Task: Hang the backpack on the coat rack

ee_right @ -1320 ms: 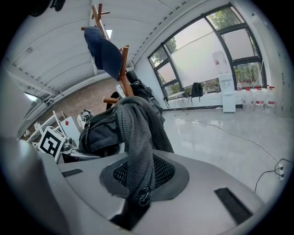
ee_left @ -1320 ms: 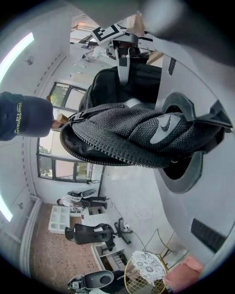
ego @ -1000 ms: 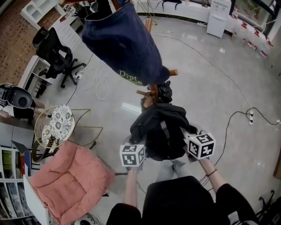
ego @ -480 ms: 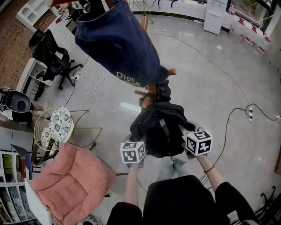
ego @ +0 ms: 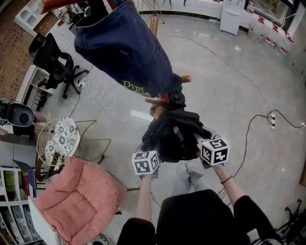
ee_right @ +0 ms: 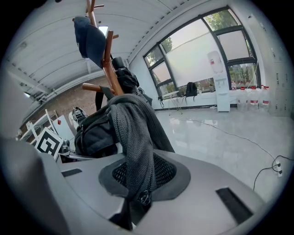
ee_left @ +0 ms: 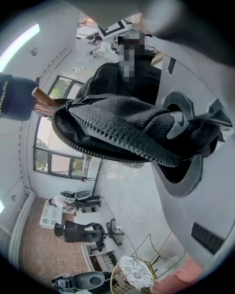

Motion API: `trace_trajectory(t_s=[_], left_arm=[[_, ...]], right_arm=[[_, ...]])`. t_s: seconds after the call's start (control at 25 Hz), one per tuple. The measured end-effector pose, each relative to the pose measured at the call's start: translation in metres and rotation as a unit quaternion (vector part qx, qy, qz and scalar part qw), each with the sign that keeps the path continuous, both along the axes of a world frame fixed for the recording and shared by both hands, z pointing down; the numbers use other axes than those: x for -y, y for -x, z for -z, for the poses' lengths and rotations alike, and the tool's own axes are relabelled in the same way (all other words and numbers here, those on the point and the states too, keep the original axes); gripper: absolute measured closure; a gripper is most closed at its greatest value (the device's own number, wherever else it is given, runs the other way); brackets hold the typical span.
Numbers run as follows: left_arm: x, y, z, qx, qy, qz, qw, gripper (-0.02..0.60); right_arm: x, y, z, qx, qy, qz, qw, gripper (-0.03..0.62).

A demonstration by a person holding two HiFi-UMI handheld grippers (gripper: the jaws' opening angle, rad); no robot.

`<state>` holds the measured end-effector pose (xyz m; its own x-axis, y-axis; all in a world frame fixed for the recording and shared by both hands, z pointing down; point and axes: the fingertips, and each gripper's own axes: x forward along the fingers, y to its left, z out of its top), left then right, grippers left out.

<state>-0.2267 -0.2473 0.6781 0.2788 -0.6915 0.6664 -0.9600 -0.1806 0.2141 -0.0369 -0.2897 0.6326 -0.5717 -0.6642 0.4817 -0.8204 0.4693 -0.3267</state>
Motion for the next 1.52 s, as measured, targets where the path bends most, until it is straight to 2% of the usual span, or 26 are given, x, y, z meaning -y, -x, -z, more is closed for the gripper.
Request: trace_trajectory(t_s=[0.64,0.68,0.76,0.88,1.08,1.32,1.52], left_arm=[[0.017,0.008,-0.006,-0.012,-0.022,0.024,0.9994,0.377],[0.017,0.008,-0.005,-0.014,-0.024,0.026,0.9993,0.368],[0.018,0.008,-0.005,-0.017,-0.025,0.033,0.9990,0.351],[0.016,0.006,-0.008,-0.023,-0.020,0.040,0.9987,0.277],[0.007,0.007,-0.010,-0.020,-0.015,0.051,0.9984,0.252],[-0.007,0.012,0.002,-0.006,-0.021,0.059,0.9980,0.250],[-0.026,0.017,0.021,-0.001,-0.027,0.067,0.9974,0.250]], right_arm=[[0.007,0.003,-0.010,-0.013,-0.004,0.005,1.000,0.542],[0.007,0.003,-0.012,-0.011,0.003,0.003,1.000,0.533],[0.006,0.005,-0.017,0.000,0.023,-0.002,1.000,0.456],[0.002,0.008,-0.019,0.007,0.030,-0.002,1.000,0.407],[-0.002,0.007,-0.007,0.016,0.011,-0.001,1.000,0.379],[-0.022,0.005,0.011,0.007,-0.011,0.044,0.999,0.372],[-0.040,0.003,0.032,0.036,-0.010,0.064,0.997,0.372]])
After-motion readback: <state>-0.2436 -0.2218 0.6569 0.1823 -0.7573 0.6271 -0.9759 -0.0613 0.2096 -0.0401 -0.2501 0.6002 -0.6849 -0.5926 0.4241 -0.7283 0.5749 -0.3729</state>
